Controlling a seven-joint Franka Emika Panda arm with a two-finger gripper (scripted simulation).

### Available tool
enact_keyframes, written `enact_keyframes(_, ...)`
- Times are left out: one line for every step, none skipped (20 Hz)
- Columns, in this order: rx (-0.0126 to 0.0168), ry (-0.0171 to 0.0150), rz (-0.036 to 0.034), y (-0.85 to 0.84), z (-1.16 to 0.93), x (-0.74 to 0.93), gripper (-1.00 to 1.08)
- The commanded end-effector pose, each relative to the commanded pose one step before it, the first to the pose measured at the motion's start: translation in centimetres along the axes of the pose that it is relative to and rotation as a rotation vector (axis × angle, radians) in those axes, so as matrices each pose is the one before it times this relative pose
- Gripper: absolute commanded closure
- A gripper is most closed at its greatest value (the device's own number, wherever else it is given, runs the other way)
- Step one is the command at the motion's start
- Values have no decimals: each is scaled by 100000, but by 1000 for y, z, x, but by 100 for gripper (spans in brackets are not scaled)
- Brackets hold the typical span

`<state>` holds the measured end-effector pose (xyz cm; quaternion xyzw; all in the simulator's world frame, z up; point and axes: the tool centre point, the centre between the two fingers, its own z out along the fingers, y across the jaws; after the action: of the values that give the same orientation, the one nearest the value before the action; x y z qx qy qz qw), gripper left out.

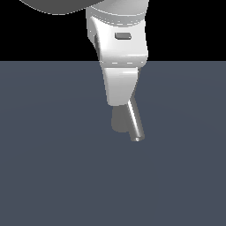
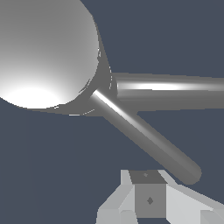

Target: Turn on the faucet by rotating a designated handle.

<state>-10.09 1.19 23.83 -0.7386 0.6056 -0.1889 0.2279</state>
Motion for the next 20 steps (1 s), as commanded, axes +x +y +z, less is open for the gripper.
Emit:
enact_keyframes(-511,1309,1878,626,55,1165,108)
enact_keyframes(0,0,0,92,-4,67,108)
enact_keyframes(0,0,0,92,-4,67,108)
enact_keyframes(-32,27,55,98,10,96,108)
enact_keyframes(0,0,0,91,-4,67,108)
enact_keyframes(0,0,0,91,-3,67,108)
enact_keyframes(-23,19,39,96,6,87,108)
enact_keyframes(0,0,0,91,-3,67,108)
enact_keyframes(0,0,0,91,-3,67,108)
enact_keyframes(-32,27,55,98,10,96,108)
enact_keyframes(0,0,0,91,-3,67,108)
enact_keyframes(0,0,0,91,-3,67,108)
enact_keyframes(-31,27,56,98,10,96,108)
enact_keyframes(0,0,0,91,-3,67,108)
enact_keyframes(0,0,0,91,-3,67,108)
enact_keyframes(-22,19,39,96,6,88,108)
enact_keyframes(0,0,0,91,-3,68,108)
enact_keyframes(-21,19,40,96,6,88,108)
enact_keyframes(0,0,0,92,-3,68,108)
enact_keyframes(0,0,0,92,-3,68,108)
